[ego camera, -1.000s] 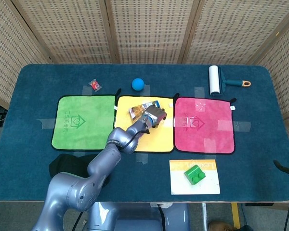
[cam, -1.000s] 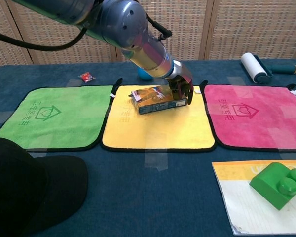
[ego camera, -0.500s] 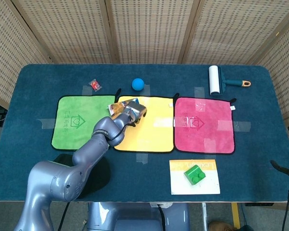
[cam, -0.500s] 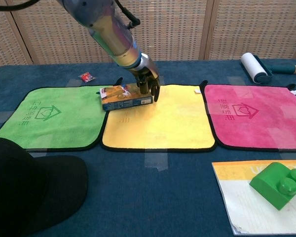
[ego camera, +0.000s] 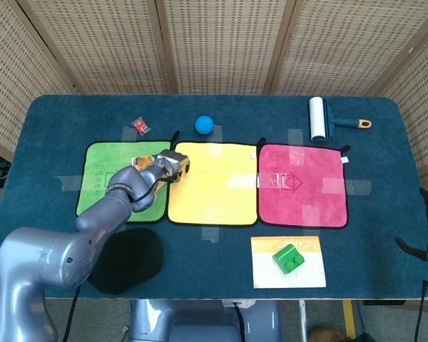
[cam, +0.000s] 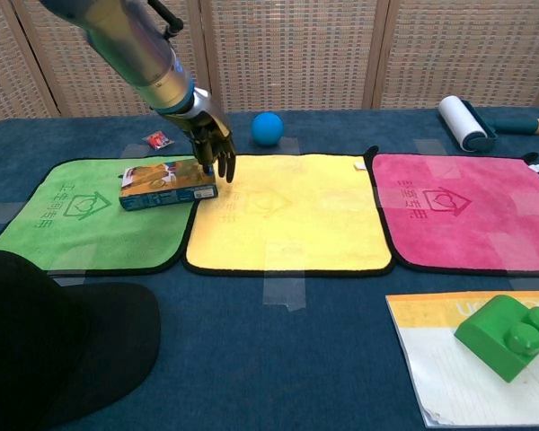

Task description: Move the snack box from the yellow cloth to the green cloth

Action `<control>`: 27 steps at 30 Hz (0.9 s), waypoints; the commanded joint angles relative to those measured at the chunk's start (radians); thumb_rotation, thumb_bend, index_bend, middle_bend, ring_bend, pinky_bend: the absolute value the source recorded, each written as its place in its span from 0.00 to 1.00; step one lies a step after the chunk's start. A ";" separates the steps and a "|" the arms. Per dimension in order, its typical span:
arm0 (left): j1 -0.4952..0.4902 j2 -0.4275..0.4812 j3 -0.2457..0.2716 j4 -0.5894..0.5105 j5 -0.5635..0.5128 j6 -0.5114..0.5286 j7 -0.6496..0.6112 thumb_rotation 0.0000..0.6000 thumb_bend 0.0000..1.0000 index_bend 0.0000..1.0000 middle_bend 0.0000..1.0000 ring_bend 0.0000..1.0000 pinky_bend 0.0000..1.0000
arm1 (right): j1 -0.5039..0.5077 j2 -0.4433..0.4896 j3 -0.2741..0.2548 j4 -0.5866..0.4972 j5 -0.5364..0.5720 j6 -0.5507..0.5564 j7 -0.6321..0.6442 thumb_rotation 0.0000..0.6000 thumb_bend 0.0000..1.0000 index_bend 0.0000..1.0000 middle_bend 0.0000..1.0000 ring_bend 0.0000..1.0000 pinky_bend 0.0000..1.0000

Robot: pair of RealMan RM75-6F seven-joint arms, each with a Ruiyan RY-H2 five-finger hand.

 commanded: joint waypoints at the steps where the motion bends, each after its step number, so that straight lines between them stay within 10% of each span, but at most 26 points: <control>1: 0.011 0.031 0.029 -0.043 0.005 0.021 -0.028 1.00 1.00 0.26 0.17 0.19 0.08 | 0.000 0.001 -0.002 -0.003 -0.005 0.002 -0.001 1.00 0.01 0.00 0.00 0.00 0.00; 23: 0.069 0.246 0.155 -0.303 -0.049 0.170 -0.040 1.00 1.00 0.24 0.15 0.18 0.07 | -0.009 0.012 -0.025 -0.053 -0.066 0.045 -0.020 1.00 0.01 0.00 0.00 0.00 0.00; 27: 0.188 0.395 0.062 -0.483 -0.047 0.603 0.000 1.00 0.87 0.04 0.00 0.01 0.02 | -0.013 0.015 -0.029 -0.062 -0.078 0.056 -0.018 1.00 0.01 0.00 0.00 0.00 0.00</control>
